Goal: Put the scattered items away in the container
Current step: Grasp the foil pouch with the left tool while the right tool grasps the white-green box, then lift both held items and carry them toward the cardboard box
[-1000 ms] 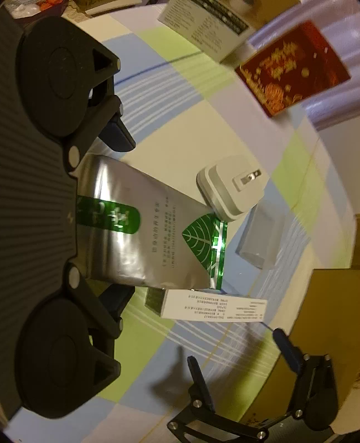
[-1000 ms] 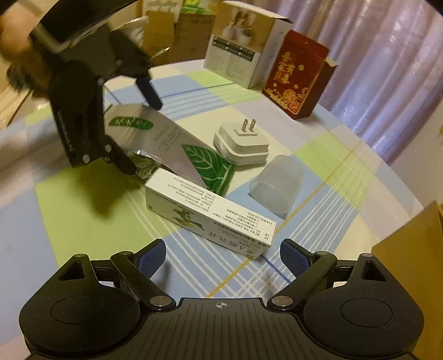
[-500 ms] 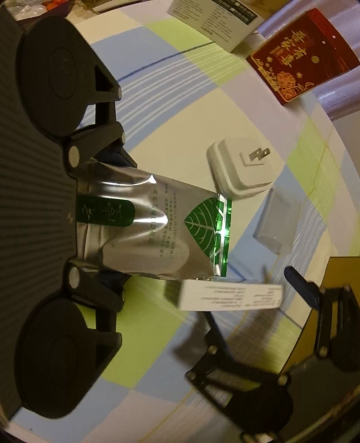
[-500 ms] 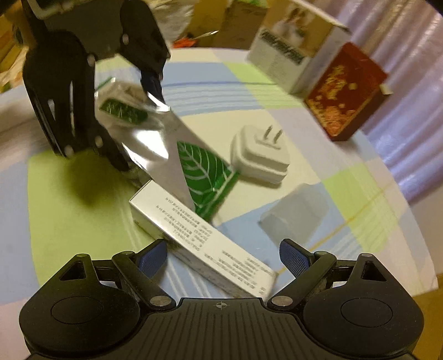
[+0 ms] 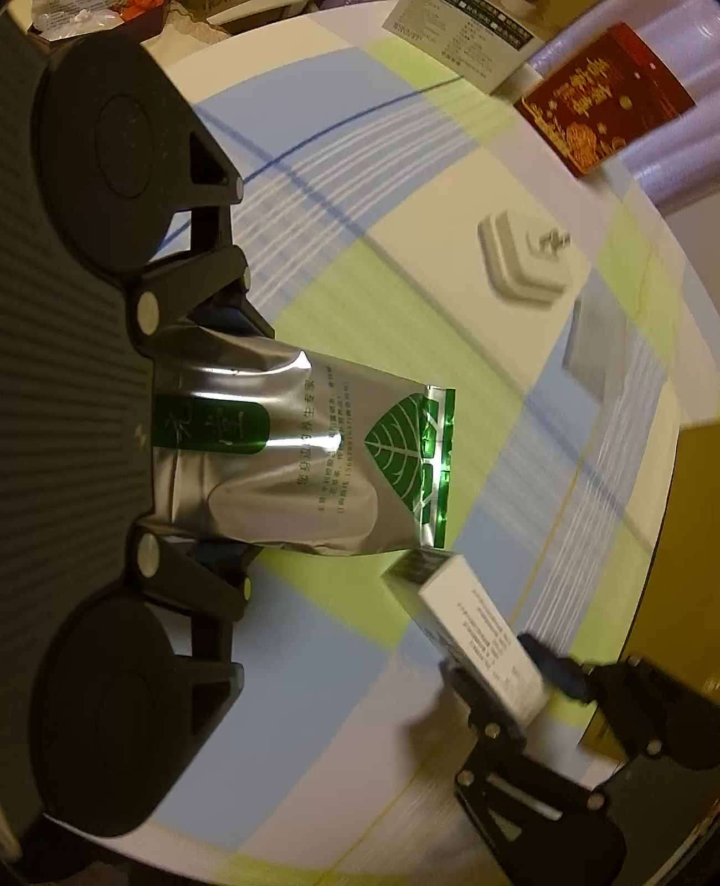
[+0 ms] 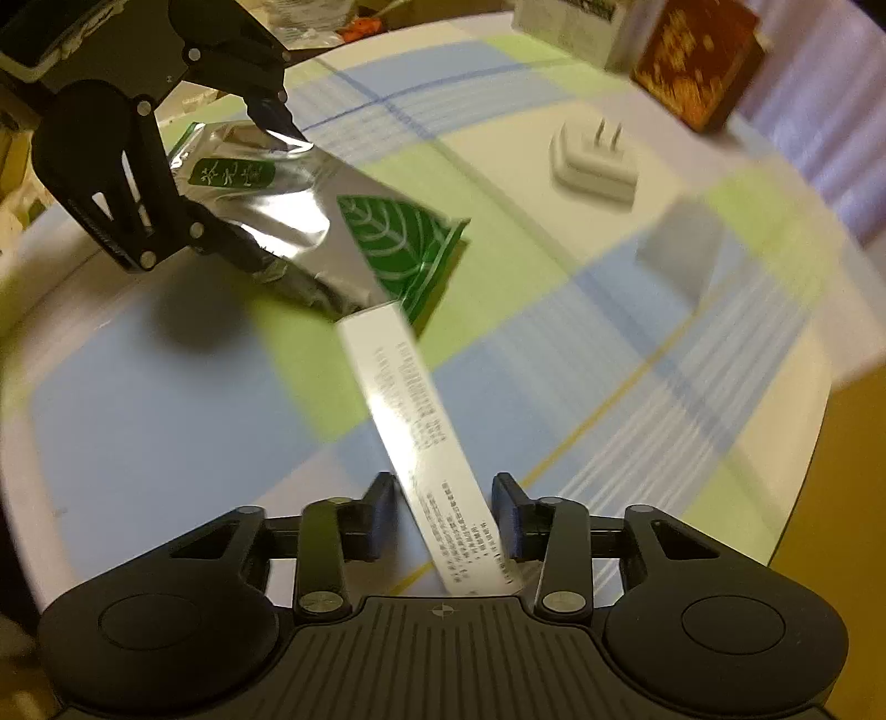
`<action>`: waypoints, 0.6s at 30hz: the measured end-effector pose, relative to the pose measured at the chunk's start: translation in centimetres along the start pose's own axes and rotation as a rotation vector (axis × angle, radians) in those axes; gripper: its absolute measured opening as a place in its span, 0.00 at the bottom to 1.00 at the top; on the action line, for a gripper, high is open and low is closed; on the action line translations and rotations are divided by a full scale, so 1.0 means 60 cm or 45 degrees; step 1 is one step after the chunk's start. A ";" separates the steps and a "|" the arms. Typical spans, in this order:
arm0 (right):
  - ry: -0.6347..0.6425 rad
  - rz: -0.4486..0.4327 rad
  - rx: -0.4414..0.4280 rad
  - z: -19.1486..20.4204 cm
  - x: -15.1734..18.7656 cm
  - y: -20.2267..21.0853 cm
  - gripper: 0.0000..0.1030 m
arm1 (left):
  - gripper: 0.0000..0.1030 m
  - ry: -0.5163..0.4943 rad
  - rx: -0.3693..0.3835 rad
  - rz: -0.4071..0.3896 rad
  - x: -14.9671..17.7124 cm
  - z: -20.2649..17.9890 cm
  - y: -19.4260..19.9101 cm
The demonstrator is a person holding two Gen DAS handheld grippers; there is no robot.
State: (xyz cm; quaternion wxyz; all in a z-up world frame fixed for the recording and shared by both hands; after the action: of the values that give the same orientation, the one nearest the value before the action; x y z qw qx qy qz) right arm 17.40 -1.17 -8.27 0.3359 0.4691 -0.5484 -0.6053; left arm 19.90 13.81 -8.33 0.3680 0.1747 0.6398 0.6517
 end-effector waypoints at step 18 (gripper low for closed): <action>-0.039 -0.108 -0.036 0.061 0.048 0.005 0.41 | 0.75 0.008 0.030 0.028 0.015 -0.056 0.012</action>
State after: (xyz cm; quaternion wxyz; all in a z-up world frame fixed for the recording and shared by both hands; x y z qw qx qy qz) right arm 13.00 -2.58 -8.72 0.3080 0.4778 -0.5246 -0.6337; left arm 16.75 12.17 -8.25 0.3566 0.1841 0.6466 0.6487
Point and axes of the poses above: each gripper's, at about its wrist camera, not at the fingertips, and y roughly against the way its jaws point, z to its left, x to its underside, the point moved 2 cm from there along -y, roughly the way its jaws point, and after that the axes turned 8 degrees about z, right-handed, at the moved point
